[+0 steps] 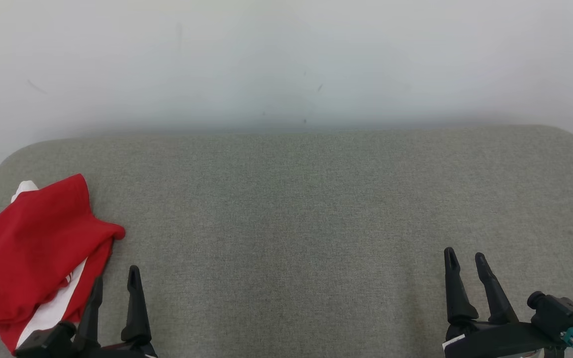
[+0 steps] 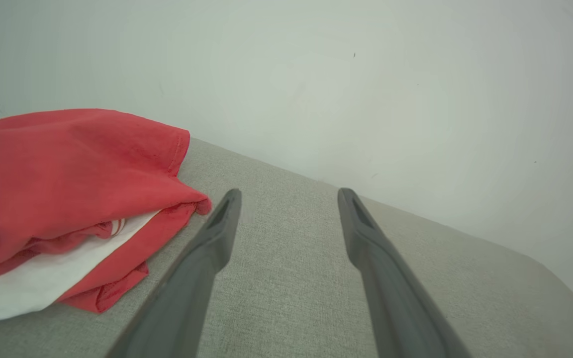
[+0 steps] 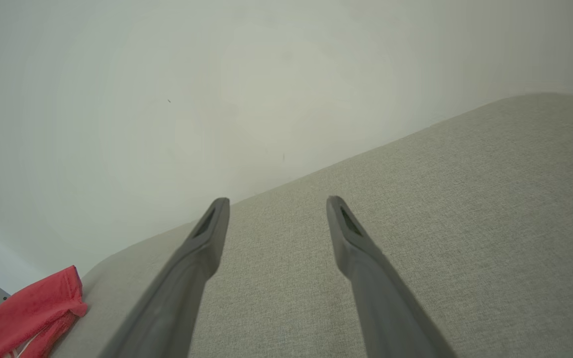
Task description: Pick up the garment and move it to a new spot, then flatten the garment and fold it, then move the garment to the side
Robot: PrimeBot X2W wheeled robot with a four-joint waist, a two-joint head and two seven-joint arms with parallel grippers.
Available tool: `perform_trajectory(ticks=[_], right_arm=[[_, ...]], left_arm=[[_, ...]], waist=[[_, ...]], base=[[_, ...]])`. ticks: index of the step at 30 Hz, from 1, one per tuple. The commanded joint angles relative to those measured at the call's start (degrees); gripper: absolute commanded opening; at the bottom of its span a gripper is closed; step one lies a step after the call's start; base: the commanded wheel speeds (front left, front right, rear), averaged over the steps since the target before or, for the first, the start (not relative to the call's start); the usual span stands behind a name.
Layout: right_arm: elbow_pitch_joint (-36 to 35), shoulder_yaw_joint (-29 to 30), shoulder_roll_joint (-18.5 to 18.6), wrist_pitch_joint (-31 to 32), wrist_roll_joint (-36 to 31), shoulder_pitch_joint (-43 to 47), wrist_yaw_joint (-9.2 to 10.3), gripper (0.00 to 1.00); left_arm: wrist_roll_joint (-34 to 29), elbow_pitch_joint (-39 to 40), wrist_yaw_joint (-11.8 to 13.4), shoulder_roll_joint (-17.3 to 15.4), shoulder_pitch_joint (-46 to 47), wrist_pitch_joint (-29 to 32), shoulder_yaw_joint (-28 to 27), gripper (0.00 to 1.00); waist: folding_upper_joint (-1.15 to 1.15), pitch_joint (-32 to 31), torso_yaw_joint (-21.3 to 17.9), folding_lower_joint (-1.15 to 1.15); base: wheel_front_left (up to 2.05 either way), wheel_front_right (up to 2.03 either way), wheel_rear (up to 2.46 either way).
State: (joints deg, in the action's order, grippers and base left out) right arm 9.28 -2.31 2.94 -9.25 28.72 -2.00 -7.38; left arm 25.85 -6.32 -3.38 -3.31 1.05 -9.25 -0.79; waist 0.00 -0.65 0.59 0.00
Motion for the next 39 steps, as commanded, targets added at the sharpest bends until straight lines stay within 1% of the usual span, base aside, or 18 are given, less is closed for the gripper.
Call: perform_trajectory(ticks=[1, 13, 29, 39], right_arm=[[-0.5, -0.2, 0.3, -0.6, -1.6, 0.3, -0.15, 1.00], [-1.0, -0.7, 0.3, -2.2, -7.7, 0.6, -0.16, 1.00], [-1.5, -0.6, 0.3, -4.0, -14.2, 1.2, -0.18, 1.00], [-1.6, -0.2, 0.3, -5.1, -17.6, 2.1, -0.18, 1.00]], left_arm=[[-1.9, 0.8, 0.2, -0.4, -0.6, -0.6, 0.0, 1.00], [-8.2, 1.7, 0.1, -0.3, -1.0, -2.2, 0.2, 1.00], [-14.2, 2.5, -0.6, -0.1, -2.1, -4.0, -0.5, 1.00], [-15.8, 1.5, -2.5, -0.1, -2.4, -5.1, -0.9, 1.00]], waist=[[0.00, 0.0, 0.0, 0.00], [0.00, -0.1, 0.1, 0.00], [0.00, -0.3, 0.2, 0.00], [0.00, -0.6, 0.4, 0.00]], base=[[0.00, 0.00, 0.00], [0.00, 0.00, 0.00], [0.00, 0.00, 0.00], [0.00, 0.00, 0.00]])
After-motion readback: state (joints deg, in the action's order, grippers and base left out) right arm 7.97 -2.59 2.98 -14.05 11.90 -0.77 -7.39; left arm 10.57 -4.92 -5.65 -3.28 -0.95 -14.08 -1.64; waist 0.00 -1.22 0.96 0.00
